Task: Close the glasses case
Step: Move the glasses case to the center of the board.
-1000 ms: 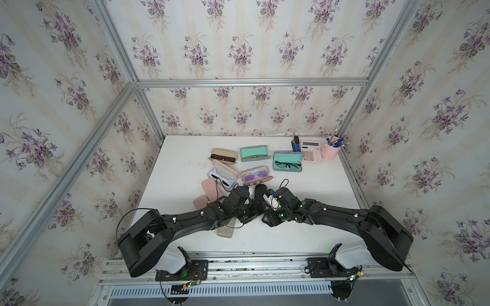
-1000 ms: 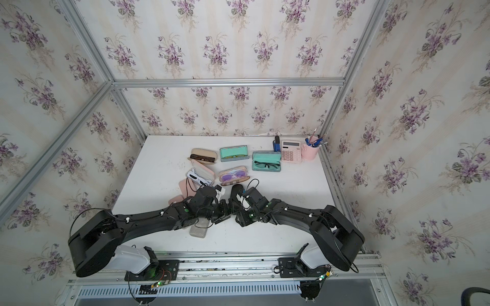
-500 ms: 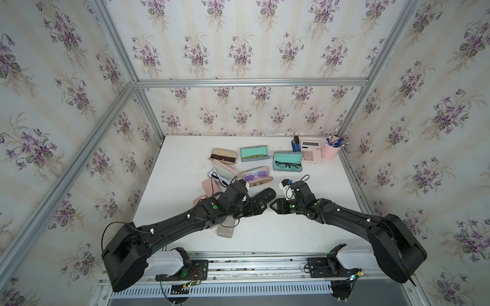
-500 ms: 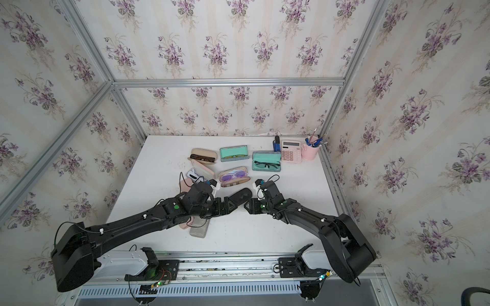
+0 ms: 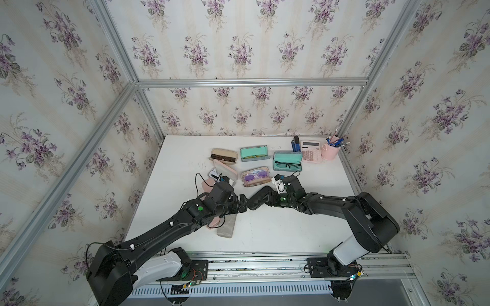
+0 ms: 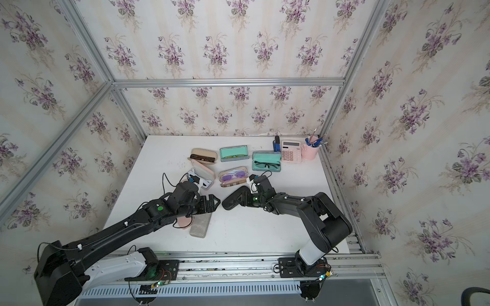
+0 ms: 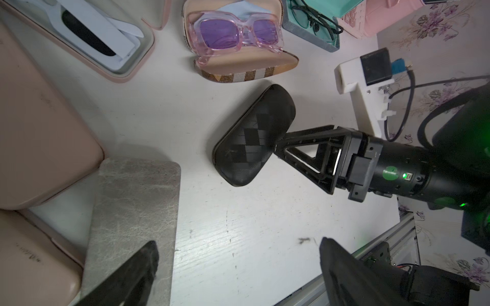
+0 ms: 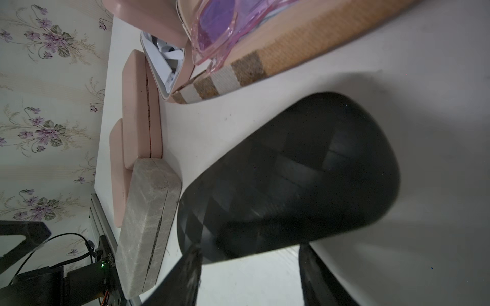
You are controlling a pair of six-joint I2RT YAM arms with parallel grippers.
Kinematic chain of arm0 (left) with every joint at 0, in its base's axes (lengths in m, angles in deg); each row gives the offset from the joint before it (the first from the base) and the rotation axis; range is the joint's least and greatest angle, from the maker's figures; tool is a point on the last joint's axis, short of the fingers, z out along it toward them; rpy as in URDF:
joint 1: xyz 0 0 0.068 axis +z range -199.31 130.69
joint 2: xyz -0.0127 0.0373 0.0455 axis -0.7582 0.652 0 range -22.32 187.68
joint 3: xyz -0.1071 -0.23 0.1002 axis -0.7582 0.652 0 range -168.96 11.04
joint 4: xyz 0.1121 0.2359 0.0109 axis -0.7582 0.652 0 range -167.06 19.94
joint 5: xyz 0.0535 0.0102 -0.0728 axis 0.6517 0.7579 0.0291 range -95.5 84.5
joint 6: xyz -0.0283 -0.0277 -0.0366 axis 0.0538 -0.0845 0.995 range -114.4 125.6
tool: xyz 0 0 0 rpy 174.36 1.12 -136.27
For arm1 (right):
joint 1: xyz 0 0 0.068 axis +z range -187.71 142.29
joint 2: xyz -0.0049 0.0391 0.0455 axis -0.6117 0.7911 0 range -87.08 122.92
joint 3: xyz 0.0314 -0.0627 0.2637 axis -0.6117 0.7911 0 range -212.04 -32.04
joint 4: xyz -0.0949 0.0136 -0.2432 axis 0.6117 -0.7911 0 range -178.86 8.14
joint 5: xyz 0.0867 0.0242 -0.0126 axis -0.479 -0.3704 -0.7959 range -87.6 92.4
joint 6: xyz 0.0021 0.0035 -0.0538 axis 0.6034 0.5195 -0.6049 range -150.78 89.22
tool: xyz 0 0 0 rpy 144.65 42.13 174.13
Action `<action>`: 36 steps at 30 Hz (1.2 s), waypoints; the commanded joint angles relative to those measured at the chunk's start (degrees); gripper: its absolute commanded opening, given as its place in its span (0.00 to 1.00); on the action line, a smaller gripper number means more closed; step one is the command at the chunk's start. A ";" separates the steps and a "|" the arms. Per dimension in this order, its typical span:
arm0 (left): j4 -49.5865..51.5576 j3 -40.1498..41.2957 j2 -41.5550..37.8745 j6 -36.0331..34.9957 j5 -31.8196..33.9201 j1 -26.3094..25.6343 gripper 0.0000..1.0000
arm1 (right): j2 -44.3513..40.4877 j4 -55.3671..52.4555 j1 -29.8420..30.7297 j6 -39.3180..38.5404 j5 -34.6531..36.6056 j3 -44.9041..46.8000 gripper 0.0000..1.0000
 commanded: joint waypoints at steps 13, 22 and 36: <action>2.30 4.72 -5.82 -1.47 0.73 2.26 0.97 | 9.00 -6.78 3.37 -8.42 -1.23 -10.77 0.54; 2.51 5.24 -6.46 -1.54 1.19 2.23 0.99 | 5.82 -2.34 7.42 -0.30 -0.07 -6.01 0.52; 0.95 2.58 -0.98 -1.10 0.12 1.91 1.00 | 1.86 21.95 15.38 21.11 2.66 8.05 0.54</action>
